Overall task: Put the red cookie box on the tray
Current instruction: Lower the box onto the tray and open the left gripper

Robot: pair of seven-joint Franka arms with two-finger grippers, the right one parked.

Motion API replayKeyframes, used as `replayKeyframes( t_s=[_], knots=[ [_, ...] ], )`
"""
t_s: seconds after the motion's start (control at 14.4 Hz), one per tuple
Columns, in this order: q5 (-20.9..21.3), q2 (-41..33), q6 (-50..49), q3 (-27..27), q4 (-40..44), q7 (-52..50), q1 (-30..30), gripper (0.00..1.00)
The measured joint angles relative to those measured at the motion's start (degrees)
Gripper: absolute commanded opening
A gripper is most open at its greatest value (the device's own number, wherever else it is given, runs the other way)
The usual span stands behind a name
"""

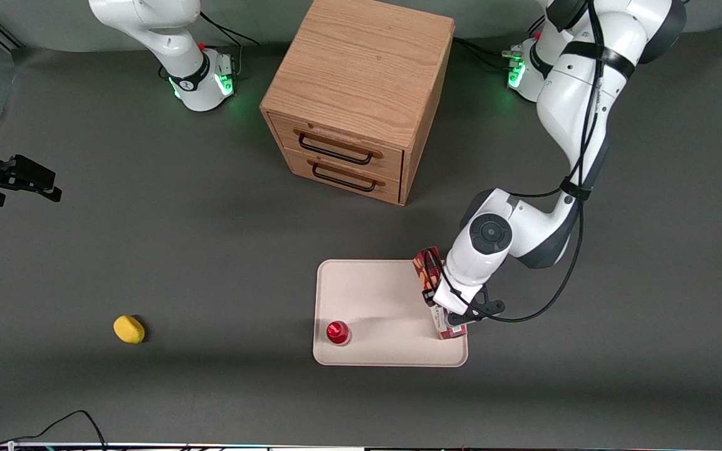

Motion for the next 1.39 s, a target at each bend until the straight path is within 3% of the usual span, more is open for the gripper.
replayKeyframes(
  t_s=[0.63, 0.7, 0.77, 0.84, 1.39],
  knots=[
    [0.0, 2.8, -1.9, 0.1, 4.3, -0.4, 0.0, 0.0],
    [0.0, 2.9, -1.9, 0.1, 4.5, -0.4, -0.1, 0.34],
    [0.0, 3.1, -1.9, 0.1, 4.7, -0.4, -0.1, 0.77],
    [0.0, 3.2, -1.9, 0.0, 4.9, -0.4, -0.1, 1.0],
    [0.0, 4.4, -4.5, 0.0, 7.6, -0.4, -0.1, 1.0]
  ],
)
